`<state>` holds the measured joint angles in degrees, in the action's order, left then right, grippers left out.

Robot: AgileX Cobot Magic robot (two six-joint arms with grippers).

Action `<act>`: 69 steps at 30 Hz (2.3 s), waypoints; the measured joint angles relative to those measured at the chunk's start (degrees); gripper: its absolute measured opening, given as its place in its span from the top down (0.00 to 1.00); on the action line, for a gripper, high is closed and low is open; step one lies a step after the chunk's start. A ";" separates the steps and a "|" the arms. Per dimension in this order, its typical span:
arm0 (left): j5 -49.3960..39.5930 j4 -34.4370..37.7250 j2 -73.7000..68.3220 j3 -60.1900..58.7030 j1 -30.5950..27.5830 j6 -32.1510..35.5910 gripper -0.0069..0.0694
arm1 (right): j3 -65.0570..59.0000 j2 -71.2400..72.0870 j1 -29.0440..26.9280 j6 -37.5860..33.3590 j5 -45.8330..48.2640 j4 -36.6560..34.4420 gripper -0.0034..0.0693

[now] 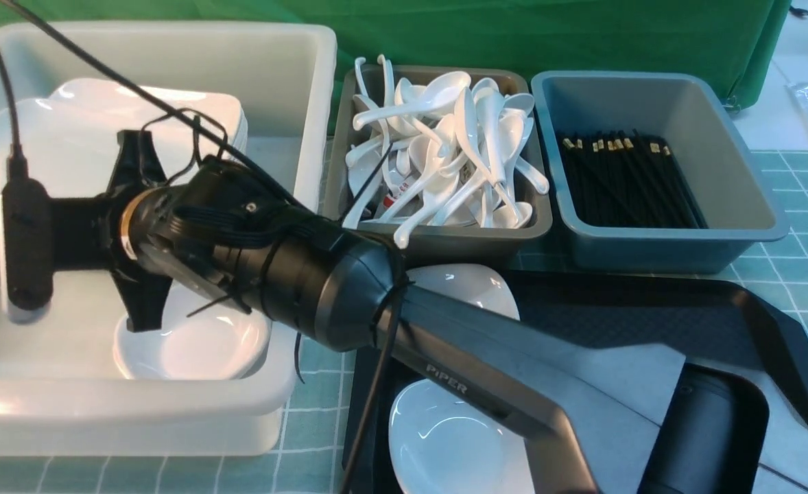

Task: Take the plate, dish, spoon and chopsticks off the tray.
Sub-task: Use the right arm to put the plate into the large storage box on the left, then use the left arm to grab a small plate from the dinner plate

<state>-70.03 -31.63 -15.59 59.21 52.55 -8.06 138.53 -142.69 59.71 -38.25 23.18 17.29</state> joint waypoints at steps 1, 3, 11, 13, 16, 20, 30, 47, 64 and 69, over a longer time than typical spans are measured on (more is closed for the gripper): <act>0.00 0.05 0.00 0.00 0.00 0.00 0.89 | 0.00 0.00 -0.17 1.93 -0.31 0.13 0.82; 0.00 0.37 0.00 0.00 0.00 0.00 0.89 | 0.06 0.00 -0.61 4.68 -0.73 0.21 0.78; 0.00 2.60 0.00 0.00 0.00 0.00 0.89 | 0.40 0.22 -1.22 10.31 0.84 0.62 0.32; 0.00 3.13 0.00 0.00 0.00 0.00 0.89 | 0.46 0.99 -0.59 10.54 3.72 0.74 0.30; 0.00 3.39 0.00 0.00 0.00 0.00 0.89 | 0.46 2.69 0.58 10.59 9.95 0.80 0.31; 0.00 3.80 0.00 0.00 0.00 0.00 0.89 | 0.46 8.11 2.99 11.47 22.30 0.80 0.39; 0.00 4.86 -2.18 -0.05 0.00 0.44 0.89 | 0.76 14.91 0.28 26.16 33.33 0.75 0.89; 0.28 6.04 -3.80 -0.05 0.00 3.41 0.89 | 0.58 3.50 -8.70 39.11 12.68 -9.87 0.92; 0.28 6.32 -3.80 -0.05 0.00 3.72 0.89 | 2.75 1.44 -8.66 43.42 7.94 -13.97 0.92; 0.28 6.32 -3.80 -0.05 0.00 4.66 0.89 | 3.40 1.23 -10.80 48.24 8.10 -14.13 0.91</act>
<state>-69.76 -25.31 -19.40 59.15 52.55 -3.40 141.93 -141.46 48.91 9.99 31.28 3.16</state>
